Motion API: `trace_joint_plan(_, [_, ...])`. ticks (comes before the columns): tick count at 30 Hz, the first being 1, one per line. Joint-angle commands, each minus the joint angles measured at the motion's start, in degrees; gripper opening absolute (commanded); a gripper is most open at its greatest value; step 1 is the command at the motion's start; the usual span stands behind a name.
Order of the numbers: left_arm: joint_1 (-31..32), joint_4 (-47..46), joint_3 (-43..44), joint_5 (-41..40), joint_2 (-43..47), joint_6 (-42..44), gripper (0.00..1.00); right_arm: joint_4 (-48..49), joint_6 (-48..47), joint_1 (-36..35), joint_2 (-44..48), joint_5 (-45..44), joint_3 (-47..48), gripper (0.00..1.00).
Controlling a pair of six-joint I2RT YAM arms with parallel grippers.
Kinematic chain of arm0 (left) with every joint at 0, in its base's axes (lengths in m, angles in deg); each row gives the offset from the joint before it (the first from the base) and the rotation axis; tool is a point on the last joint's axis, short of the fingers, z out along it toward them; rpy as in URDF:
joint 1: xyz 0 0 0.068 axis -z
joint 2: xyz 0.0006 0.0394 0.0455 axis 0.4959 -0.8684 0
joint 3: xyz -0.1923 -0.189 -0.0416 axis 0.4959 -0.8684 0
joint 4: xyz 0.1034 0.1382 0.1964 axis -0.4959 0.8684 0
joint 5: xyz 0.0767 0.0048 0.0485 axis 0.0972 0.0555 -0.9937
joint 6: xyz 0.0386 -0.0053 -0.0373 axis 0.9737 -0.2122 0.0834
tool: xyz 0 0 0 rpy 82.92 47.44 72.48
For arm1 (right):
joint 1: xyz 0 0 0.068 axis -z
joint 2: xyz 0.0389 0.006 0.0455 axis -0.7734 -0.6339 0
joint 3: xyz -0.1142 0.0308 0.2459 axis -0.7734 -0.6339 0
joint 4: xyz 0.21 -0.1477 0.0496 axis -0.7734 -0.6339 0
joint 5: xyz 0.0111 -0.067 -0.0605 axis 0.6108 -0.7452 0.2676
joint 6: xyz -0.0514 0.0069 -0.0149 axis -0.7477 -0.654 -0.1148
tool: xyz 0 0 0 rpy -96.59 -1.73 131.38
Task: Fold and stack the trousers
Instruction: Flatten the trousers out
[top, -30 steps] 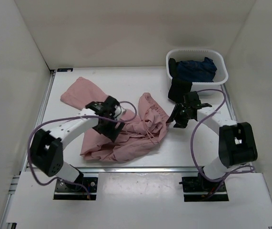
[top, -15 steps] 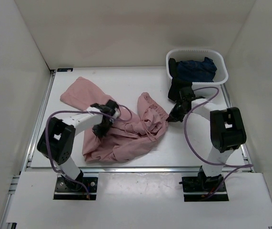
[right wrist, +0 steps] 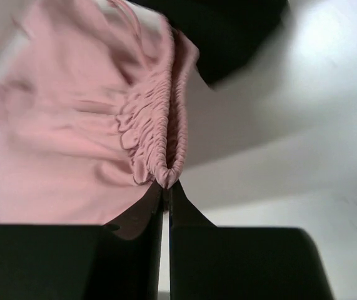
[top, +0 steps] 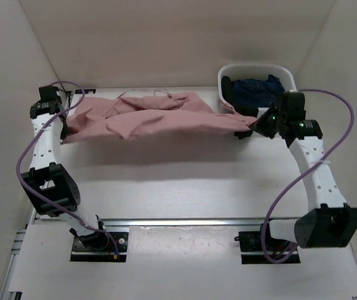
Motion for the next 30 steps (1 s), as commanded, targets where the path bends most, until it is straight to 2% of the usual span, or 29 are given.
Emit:
trace_joint_plan(1, [-3.98, 2.28, -7.99, -3.05, 3.14, 0.21, 0.14, -10.40, -0.96, 2.73, 5.70, -7.26, -7.78, 0.00])
trace_joint_plan(5, [-11.00, -0.62, -21.08, -1.13, 7.97, 0.21, 0.14, -13.74, 0.96, 4.32, 16.24, -10.35, -23.75, 0.00])
trace_joint_plan(6, [-11.63, -2.11, -26.42, -1.12, 7.98, 0.21, 0.14, -13.75, 0.97, 5.19, 17.31, -10.36, -26.15, 0.00])
trace_joint_plan(10, [-14.00, -5.63, -36.11, 0.46, 8.25, 0.21, 0.14, -11.82, 2.02, 5.90, 19.43, -9.04, -34.93, 0.00])
trace_joint_plan(18, [-21.56, -4.41, -37.64, 14.43, 6.49, 0.21, 0.22, -10.41, 1.50, 9.41, 18.11, -8.59, -39.53, 0.00])
trace_joint_plan(19, [-23.39, -3.71, -37.63, 16.79, 6.49, 0.21, 0.27, -10.41, 0.97, 10.02, 19.16, -8.60, -39.53, 0.00])
trace_joint_plan(21, [-24.99, -3.00, -37.11, 17.60, 6.49, 0.21, 0.48, -11.46, -0.08, 11.52, 19.78, -9.39, -39.53, 0.00])
trace_joint_plan(24, [-28.41, -3.00, -37.11, 17.69, 6.49, 0.21, 0.66, -11.99, -0.61, 12.14, 19.79, -10.01, -39.53, 0.00])
trace_joint_plan(27, [-32.19, -5.54, -35.71, 16.55, 7.63, 0.21, 0.68, -11.99, -1.32, 12.14, 19.79, -10.70, -39.53, 0.00])
trace_joint_plan(30, [-32.20, -5.55, -32.64, 16.45, 8.94, 0.21, 0.70, -11.99, -1.93, 12.14, 19.18, -11.84, -39.53, 0.00])
